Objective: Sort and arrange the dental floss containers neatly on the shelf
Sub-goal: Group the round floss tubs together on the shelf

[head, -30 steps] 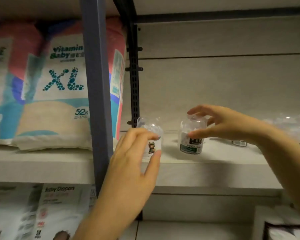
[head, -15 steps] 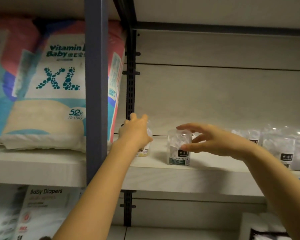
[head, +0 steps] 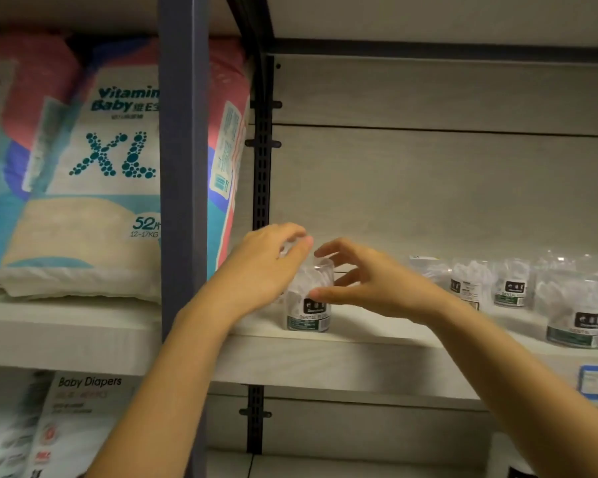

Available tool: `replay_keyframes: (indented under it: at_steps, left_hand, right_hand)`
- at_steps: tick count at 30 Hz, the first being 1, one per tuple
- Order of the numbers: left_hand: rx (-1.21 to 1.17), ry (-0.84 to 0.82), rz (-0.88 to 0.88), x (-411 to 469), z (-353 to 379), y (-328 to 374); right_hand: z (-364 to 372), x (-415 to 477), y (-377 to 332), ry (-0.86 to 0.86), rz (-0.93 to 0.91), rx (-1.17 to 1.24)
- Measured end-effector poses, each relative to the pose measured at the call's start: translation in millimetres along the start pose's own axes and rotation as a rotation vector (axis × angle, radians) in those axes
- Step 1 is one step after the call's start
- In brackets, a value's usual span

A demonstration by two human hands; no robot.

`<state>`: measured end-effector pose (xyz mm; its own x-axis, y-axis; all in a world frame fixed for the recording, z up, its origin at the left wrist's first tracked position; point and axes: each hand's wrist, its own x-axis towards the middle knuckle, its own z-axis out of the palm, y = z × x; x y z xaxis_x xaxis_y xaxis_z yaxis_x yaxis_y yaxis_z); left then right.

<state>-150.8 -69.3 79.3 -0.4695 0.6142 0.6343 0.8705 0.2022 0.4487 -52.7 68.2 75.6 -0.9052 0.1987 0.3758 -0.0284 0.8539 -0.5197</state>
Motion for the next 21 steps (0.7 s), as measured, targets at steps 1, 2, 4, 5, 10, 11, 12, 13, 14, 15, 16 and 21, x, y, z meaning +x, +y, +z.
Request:
replay_keyframes:
  at_steps: [1,2,4,5,10,11,12,13,14,15,16,21]
  left_hand:
    - [0.014,-0.058,0.018,-7.6,-0.9,1.8]
    - [0.051,-0.099,0.032,-13.6,-0.3,1.4]
    - [0.129,-0.099,0.069,-20.3,3.5,-2.0]
    - [0.168,-0.074,0.089,-22.1,6.6,-2.9]
    - [0.272,0.048,0.128,-24.2,18.0,-3.8]
    - [0.278,0.064,0.128,-24.4,17.8,-4.9]
    - [0.284,0.077,0.128,-25.0,17.3,-6.4]
    - [0.284,0.087,0.129,-25.3,17.0,-8.4]
    - [0.279,0.092,0.131,-25.9,16.6,-9.9]
    - [0.276,0.091,0.132,-26.6,16.6,-10.7]
    - [0.277,0.091,0.135,-27.3,16.9,-11.2]
    - [0.269,0.194,0.147,-34.4,21.7,-10.6]
  right_hand:
    - [-1.3,1.5,0.6,-0.042,-0.005,0.044]
    - [-7.3,2.9,3.2,-0.079,0.003,0.097]
    - [-30.9,5.7,13.9,-0.031,0.034,0.136]
    - [-46.4,8.7,22.1,0.054,0.049,0.09]
    - [-90.6,30.4,66.9,0.095,0.205,-0.26]
    - [-89.9,34.1,73.6,0.029,0.235,-0.301]
    - [-87.2,37.4,79.4,-0.039,0.264,-0.342]
    - [-83.7,39.7,84.0,-0.105,0.289,-0.374]
    - [-79.6,42.5,88.6,-0.162,0.304,-0.403]
    - [-75.6,45.4,92.7,-0.203,0.308,-0.438]
    - [-72.2,47.9,96.0,-0.233,0.303,-0.487]
    - [-59.7,54.9,99.3,-0.267,0.245,-0.666]
